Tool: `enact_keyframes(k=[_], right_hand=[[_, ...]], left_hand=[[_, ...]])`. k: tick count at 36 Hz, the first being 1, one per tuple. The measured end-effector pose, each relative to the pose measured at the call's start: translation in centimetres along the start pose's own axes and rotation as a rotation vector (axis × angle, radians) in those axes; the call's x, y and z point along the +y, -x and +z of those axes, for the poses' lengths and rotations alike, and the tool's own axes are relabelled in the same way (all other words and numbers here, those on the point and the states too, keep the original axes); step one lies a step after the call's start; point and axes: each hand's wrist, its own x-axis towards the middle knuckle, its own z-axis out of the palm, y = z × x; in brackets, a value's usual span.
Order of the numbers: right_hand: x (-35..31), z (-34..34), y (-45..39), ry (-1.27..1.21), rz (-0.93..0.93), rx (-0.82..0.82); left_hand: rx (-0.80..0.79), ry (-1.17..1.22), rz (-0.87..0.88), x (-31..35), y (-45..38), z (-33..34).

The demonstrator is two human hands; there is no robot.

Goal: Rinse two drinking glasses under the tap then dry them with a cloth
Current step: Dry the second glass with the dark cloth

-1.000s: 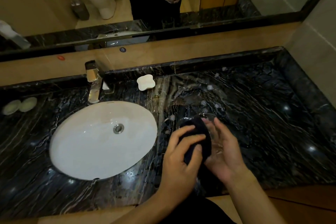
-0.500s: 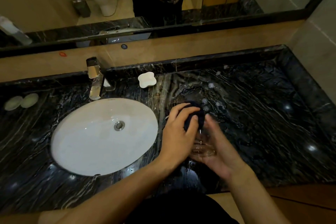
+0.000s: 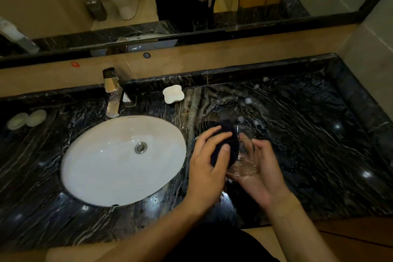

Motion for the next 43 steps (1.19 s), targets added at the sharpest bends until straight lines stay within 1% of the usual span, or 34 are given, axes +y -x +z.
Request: enact_keyframes(k=[4,7,10,13,16,18,20,22,23,26,30,33,35,36,38,43], right_hand=[[-0.3,-0.2,0.0,-0.062,0.006,0.017],[0.4,0.0,-0.2,0.030,-0.012,0.022],[0.8,0.4,-0.3,0.090,-0.059,0.101],[0.9,0.0,-0.7,0.077,-0.111,0.173],[0.5,-0.3,-0.6,0.046,-0.120,0.215],[0.3,-0.4,-0.4,0.067,-0.095,0.209],[0.4,-0.4,-0.3,0.114,-0.064,0.197],[0.6,-0.5,0.0,0.161,-0.058,0.194],[0.7,-0.5,0.0,0.175,-0.057,0.194],[0.7,-0.2,0.0,0.205,-0.031,0.125],[0.8,0.4,0.1,0.227,-0.002,0.055],[1.3,0.0,-0.1,0.149,0.027,0.066],[1.5,-0.1,-0.2,0.074,0.035,0.068],[1.4,-0.1,-0.3,0.042,0.028,0.062],[1.0,0.3,-0.2,-0.006,0.011,0.064],[0.3,-0.1,-0.4,-0.017,-0.005,0.122]], left_hand=[[-0.001,-0.046,-0.076,-0.5,-2.0,0.1],[0.000,-0.026,-0.150,-0.3,-2.6,0.4],[0.017,-0.009,-0.137,0.1,-1.7,0.7],[0.014,-0.060,-0.033,0.1,-0.1,0.6],[-0.046,-0.094,0.081,-0.2,1.8,0.7],[-0.065,-0.104,0.166,-0.6,2.9,0.6],[-0.071,-0.126,0.297,-1.3,3.3,0.2],[-0.055,-0.114,0.360,-1.7,3.0,-0.1],[-0.034,-0.092,0.343,-1.7,2.6,-0.2],[0.029,-0.054,0.208,-1.2,0.9,-0.3],[0.031,-0.056,0.065,-0.8,-0.8,-0.2],[0.046,-0.003,-0.049,-0.8,-1.9,0.0],[0.047,0.022,-0.090,-0.7,-2.0,0.0],[0.045,0.012,-0.085,-0.8,-1.7,-0.1],[0.031,-0.029,-0.021,-1.0,-0.6,-0.1],[-0.023,-0.039,0.152,-1.6,2.7,0.2]])
